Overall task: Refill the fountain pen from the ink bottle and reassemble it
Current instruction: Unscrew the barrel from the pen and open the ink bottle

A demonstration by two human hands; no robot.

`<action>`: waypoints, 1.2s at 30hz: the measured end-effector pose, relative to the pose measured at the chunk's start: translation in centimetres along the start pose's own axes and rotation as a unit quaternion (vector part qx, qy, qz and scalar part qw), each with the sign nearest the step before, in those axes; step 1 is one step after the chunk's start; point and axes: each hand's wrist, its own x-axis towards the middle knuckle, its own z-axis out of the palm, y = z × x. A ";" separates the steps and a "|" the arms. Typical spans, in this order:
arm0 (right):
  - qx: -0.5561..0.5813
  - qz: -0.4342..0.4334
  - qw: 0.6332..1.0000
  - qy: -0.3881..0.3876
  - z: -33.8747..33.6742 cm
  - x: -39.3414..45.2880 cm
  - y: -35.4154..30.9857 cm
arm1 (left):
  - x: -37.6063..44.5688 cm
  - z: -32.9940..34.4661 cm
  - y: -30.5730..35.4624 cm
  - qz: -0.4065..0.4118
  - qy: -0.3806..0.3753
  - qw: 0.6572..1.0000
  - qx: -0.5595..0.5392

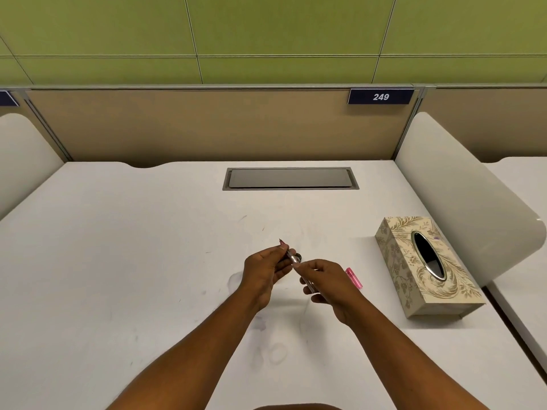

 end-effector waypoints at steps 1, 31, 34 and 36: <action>-0.002 0.004 1.000 -0.007 0.0 0.0 0.0 | 0.0 0.0 0.0 0.000 0.000 1.000 0.001; -0.007 0.011 0.999 -0.030 0.3 0.0 1.3 | 0.3 -0.9 -1.5 -0.004 0.033 0.999 -0.010; -0.010 0.006 0.999 -0.032 0.5 -0.1 1.7 | 0.3 -1.0 -1.8 -0.006 0.040 0.999 -0.008; -0.013 0.011 0.999 -0.029 0.4 -0.2 2.0 | 0.3 -1.2 -1.9 -0.007 0.045 0.999 -0.013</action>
